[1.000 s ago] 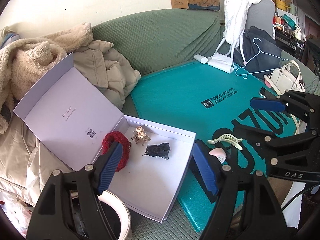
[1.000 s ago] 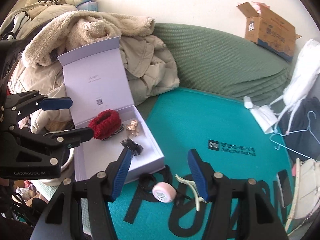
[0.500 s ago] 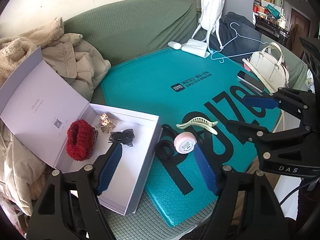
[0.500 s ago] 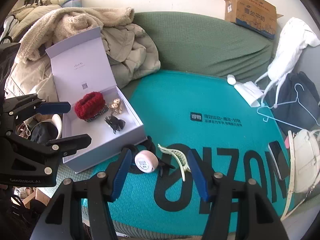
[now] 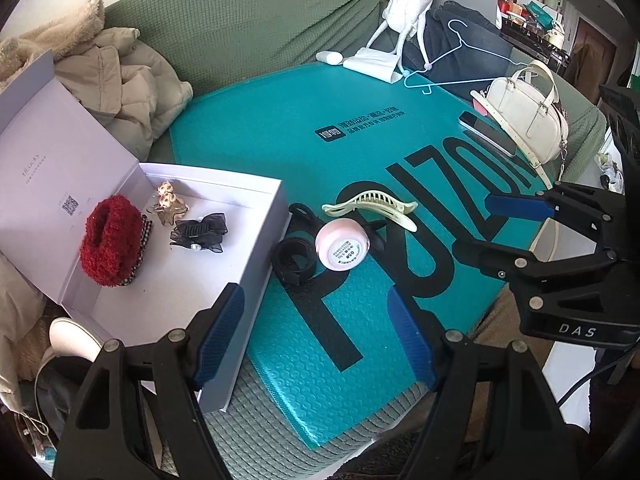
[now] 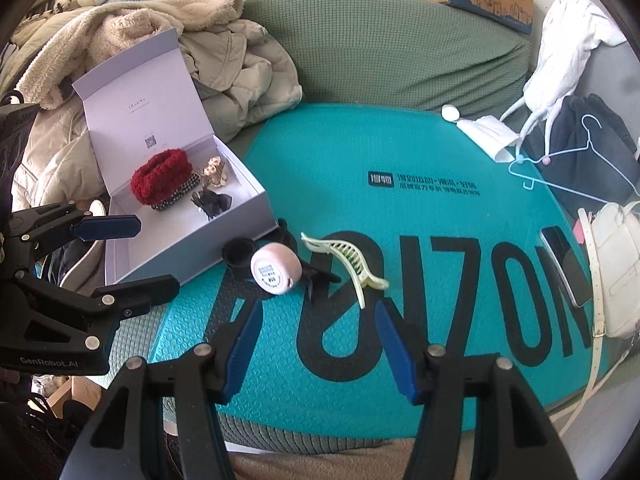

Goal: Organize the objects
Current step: 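Move both tools out of the box toward the pink compact and cream claw clip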

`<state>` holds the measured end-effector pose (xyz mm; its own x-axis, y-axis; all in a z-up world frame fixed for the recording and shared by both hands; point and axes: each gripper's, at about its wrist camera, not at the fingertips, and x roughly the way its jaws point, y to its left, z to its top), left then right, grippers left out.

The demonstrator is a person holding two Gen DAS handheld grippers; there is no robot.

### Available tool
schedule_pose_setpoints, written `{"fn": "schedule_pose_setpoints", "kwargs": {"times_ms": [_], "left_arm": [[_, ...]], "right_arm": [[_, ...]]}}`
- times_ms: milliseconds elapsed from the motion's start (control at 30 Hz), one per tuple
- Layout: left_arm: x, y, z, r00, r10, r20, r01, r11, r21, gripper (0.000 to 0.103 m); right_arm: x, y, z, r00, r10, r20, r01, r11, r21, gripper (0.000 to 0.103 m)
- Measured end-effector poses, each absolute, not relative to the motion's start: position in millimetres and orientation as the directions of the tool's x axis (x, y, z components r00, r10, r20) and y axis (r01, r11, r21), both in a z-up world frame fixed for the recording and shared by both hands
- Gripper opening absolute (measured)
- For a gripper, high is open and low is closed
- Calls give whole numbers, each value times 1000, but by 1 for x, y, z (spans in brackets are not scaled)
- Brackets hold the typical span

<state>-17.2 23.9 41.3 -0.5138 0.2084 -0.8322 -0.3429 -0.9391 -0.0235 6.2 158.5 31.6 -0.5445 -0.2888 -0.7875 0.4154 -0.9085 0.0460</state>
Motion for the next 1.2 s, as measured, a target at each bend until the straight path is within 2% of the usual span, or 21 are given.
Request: {"fn": "schedule_pose_setpoints", "kwargs": {"times_ms": [333, 833, 1033, 1200], "left_arm": [[-27, 17, 7, -479, 209, -853, -330, -943, -46, 73], [-56, 27, -30, -408, 272, -871, -354, -927, -124, 71], [-73, 31, -39, -409, 259, -875, -339, -933, -117, 65], [-85, 32, -49, -392, 258, -883, -329, -936, -128, 52]], "right_arm": [[3, 152, -1, -497, -277, -823, 420, -906, 52, 59], [-29, 164, -34, -449, -263, -854, 356, -929, 99, 59], [-44, 169, -45, -429, -265, -864, 351, -930, 111, 59], [-58, 170, -53, -416, -263, -870, 356, -928, 110, 59]]}}
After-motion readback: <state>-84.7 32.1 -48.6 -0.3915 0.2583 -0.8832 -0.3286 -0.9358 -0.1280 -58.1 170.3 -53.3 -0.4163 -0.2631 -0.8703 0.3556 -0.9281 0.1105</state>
